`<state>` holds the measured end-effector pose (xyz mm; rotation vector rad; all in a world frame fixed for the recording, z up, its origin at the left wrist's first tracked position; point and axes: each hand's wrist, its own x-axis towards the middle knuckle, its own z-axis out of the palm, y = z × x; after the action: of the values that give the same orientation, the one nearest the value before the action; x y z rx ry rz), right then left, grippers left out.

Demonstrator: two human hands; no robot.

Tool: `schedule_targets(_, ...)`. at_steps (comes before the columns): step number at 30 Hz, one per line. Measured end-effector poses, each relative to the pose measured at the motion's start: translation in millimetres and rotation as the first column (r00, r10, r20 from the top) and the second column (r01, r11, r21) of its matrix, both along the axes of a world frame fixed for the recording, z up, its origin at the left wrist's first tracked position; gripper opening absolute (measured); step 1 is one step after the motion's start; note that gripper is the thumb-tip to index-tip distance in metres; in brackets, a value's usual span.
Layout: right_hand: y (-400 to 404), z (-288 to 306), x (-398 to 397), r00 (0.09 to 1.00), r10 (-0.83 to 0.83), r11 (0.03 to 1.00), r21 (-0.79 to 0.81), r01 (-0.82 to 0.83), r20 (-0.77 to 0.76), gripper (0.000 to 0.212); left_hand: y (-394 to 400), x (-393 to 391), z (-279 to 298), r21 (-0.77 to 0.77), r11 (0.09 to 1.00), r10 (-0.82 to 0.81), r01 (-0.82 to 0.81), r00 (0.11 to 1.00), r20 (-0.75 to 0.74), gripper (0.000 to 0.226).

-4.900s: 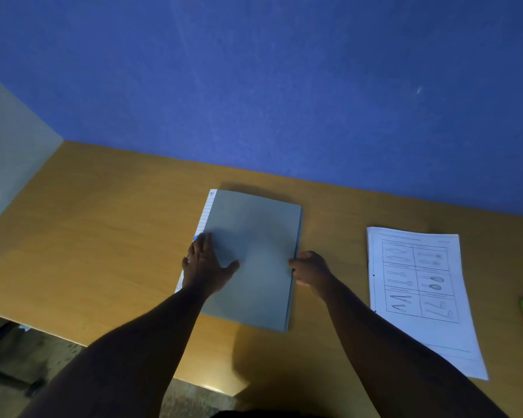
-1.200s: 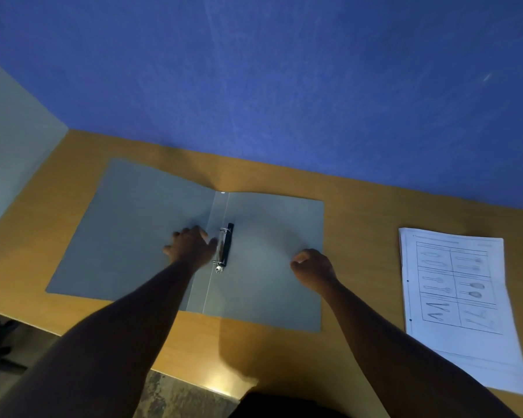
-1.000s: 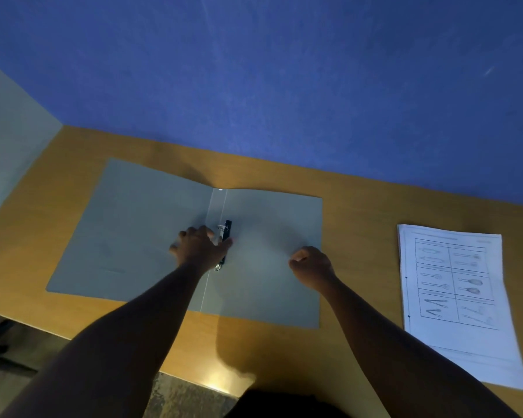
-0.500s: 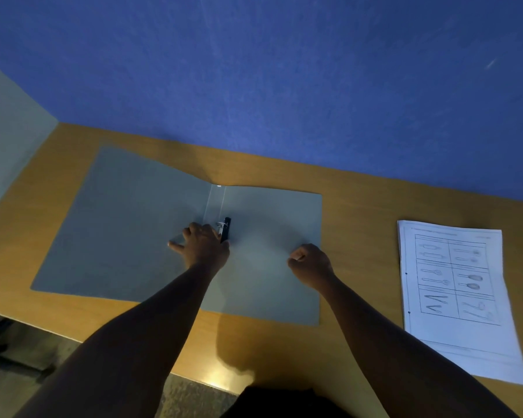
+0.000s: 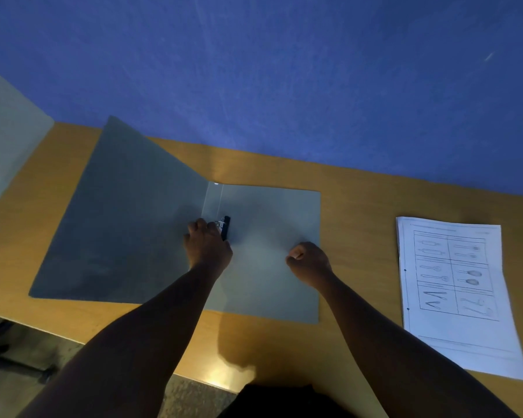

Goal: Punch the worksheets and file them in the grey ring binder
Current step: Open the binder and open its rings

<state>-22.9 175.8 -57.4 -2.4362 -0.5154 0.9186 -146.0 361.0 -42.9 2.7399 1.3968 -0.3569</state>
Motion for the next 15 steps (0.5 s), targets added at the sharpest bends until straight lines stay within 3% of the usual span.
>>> schedule_targets(10,-0.6,-2.9,-0.1,0.999,0.015,1.0,0.02,-0.016,0.03,0.018,6.5,-2.1,-10.7,-0.166,0.982,0.108,-0.089,0.988,0.111,0.038)
schedule_targets(15,-0.9,-3.9,0.4,1.0,0.003,0.999,0.033,-0.004,0.024,0.017,7.7,0.4,-12.1,-0.217,0.964,0.178,-0.152,0.978,0.105,0.045)
